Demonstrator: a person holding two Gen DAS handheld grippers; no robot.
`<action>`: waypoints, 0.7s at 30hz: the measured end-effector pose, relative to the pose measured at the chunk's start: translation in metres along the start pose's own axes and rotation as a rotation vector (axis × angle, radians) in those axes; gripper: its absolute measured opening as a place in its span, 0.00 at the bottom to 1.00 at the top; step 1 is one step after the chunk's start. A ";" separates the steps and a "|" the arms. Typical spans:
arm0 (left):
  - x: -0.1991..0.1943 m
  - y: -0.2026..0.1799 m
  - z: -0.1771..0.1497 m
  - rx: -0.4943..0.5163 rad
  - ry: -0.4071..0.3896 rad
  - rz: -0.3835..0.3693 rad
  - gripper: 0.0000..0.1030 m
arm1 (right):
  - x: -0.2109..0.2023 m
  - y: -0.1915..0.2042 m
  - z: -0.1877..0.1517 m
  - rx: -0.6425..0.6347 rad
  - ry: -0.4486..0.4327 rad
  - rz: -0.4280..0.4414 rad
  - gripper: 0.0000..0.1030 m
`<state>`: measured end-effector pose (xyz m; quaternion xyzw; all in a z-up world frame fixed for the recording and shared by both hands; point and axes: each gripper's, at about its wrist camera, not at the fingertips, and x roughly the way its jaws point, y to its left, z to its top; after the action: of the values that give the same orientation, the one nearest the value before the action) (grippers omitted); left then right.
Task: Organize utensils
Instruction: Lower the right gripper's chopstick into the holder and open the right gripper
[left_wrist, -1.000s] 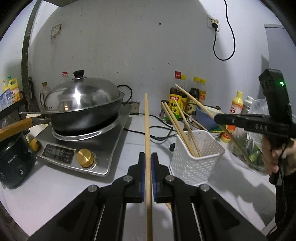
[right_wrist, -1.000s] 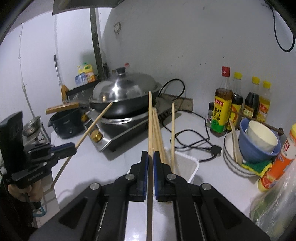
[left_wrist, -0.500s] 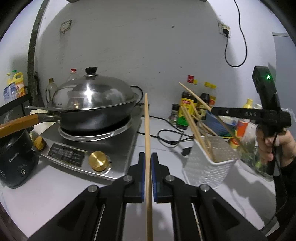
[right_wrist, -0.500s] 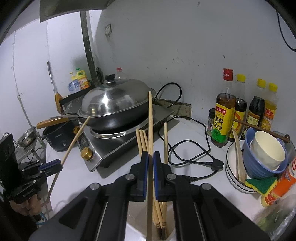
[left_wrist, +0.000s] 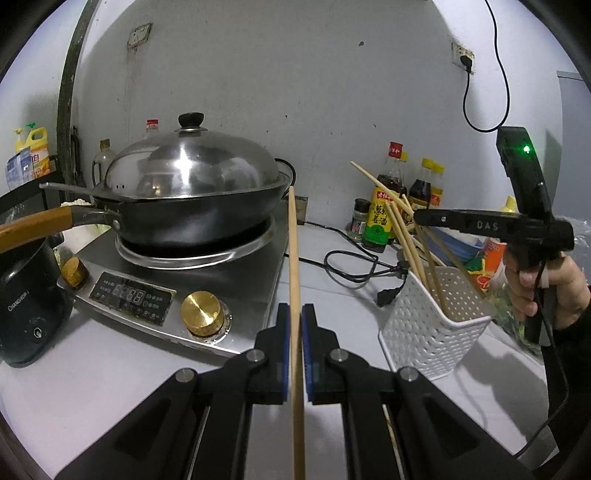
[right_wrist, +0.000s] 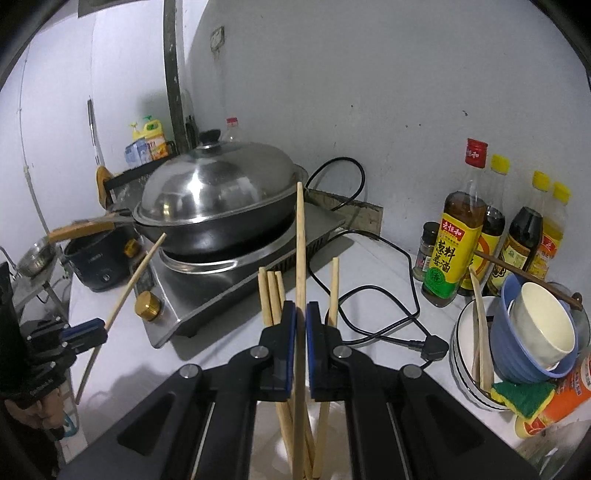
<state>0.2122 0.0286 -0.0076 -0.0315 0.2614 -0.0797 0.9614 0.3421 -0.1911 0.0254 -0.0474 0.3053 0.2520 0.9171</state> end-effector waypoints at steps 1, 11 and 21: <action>0.001 -0.001 0.000 0.000 0.002 -0.001 0.05 | 0.003 0.001 -0.002 -0.008 0.002 -0.005 0.05; 0.007 -0.009 0.000 0.010 0.013 -0.011 0.05 | 0.014 0.000 -0.026 -0.012 0.034 0.008 0.05; 0.001 -0.024 0.001 0.034 0.013 -0.018 0.05 | 0.008 -0.008 -0.054 0.024 0.062 0.025 0.05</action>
<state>0.2105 0.0050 -0.0050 -0.0171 0.2658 -0.0927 0.9594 0.3227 -0.2074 -0.0235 -0.0403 0.3374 0.2581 0.9044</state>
